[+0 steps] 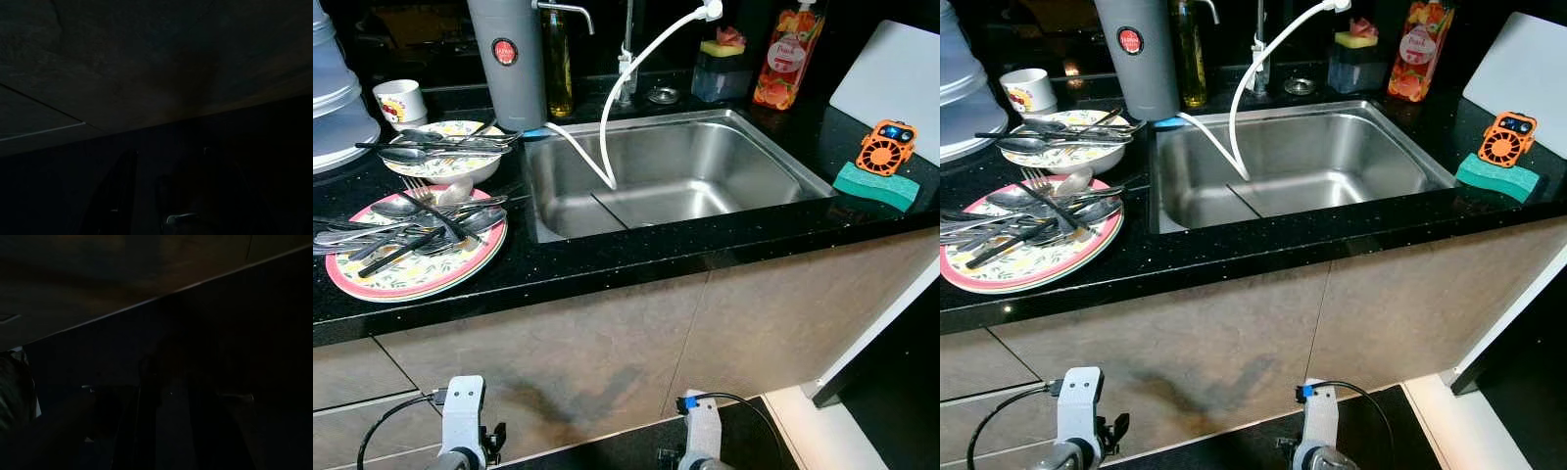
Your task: Kitchen organization
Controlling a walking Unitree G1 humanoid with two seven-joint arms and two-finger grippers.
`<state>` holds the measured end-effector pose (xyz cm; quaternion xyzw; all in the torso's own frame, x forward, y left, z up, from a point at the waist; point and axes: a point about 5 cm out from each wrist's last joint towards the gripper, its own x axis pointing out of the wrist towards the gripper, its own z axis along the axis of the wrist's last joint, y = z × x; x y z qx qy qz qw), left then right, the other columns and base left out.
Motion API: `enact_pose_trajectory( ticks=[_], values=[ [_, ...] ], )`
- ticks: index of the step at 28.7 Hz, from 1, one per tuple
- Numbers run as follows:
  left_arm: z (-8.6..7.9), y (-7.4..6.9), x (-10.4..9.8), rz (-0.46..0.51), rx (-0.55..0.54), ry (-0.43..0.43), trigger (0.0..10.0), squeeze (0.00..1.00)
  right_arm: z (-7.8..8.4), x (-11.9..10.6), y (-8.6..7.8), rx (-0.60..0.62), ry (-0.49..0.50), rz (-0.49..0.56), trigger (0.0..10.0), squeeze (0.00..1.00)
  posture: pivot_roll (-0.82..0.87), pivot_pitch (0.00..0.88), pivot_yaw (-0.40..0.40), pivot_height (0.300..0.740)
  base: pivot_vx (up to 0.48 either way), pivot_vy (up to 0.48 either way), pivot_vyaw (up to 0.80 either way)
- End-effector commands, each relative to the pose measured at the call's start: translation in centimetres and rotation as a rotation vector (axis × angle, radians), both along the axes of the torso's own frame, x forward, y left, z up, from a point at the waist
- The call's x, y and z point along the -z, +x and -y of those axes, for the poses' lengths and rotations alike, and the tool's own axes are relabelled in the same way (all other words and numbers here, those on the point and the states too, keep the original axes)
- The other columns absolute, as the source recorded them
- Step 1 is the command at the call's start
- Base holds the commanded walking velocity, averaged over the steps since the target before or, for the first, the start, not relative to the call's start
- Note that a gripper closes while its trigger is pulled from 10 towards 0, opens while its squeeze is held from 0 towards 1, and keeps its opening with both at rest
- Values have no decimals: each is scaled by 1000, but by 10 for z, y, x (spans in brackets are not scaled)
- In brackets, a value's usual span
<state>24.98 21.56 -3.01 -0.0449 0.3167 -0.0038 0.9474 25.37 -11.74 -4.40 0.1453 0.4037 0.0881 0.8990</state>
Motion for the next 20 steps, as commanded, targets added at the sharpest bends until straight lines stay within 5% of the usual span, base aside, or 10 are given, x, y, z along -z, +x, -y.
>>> enact_pose_trajectory(
  ticks=[1,11,20],
  values=[
    [0,-8,7,-42,-3,-7,10000,0,-6,1,-2,-36,9,-2,10000,0,37,149,44,740,0,0,0],
    [0,-8,6,-34,30,9,10000,0,-11,3,-5,-39,25,-17,10000,0,43,160,47,740,0,0,720],
    [-7,-4,2,-33,-4,20,10000,0,-10,3,-6,-47,29,-11,10000,0,46,172,48,740,0,0,0]
  ],
)
